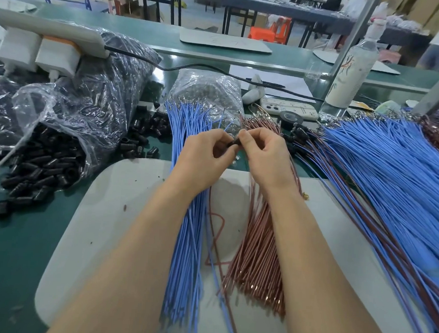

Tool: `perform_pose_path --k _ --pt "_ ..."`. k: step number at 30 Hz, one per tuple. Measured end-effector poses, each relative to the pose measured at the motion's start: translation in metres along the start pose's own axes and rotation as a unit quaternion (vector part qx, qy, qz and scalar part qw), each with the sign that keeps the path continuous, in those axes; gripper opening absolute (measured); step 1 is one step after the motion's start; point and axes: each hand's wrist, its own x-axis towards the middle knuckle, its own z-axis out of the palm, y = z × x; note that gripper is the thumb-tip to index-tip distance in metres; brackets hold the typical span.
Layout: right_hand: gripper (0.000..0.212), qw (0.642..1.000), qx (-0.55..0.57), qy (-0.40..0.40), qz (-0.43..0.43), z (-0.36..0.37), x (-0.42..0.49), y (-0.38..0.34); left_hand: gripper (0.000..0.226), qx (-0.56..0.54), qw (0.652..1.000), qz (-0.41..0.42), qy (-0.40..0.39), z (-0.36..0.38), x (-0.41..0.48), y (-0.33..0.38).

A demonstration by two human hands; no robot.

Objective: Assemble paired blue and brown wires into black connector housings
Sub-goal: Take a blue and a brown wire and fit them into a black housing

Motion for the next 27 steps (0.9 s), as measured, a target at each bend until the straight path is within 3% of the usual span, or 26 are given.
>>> perform_pose_path --k 3,8,12,18,21,27 --pt "0.019 0.995 0.085 0.000 0.048 -0.003 0.001 0.000 0.010 0.018 1.000 0.017 -0.006 0.000 0.002 0.002" --pt "0.024 0.989 0.127 -0.005 0.070 -0.002 0.002 0.000 0.014 0.042 0.999 0.024 -0.014 -0.002 0.004 0.002" --pt "0.022 0.952 0.247 0.083 0.161 -0.034 0.013 0.009 0.009 0.046 0.999 0.008 -0.009 -0.009 0.003 -0.006" --pt "0.016 0.977 0.189 0.034 0.089 -0.012 0.007 0.001 0.015 -0.072 0.997 0.005 0.041 0.000 0.006 -0.003" --pt "0.012 0.971 0.225 0.005 0.083 -0.017 0.005 -0.006 0.018 -0.100 0.994 0.018 0.039 -0.001 0.004 -0.008" --pt "0.016 0.984 0.172 -0.019 0.049 -0.020 0.000 -0.013 0.037 -0.125 0.991 0.040 0.035 -0.001 0.001 -0.009"
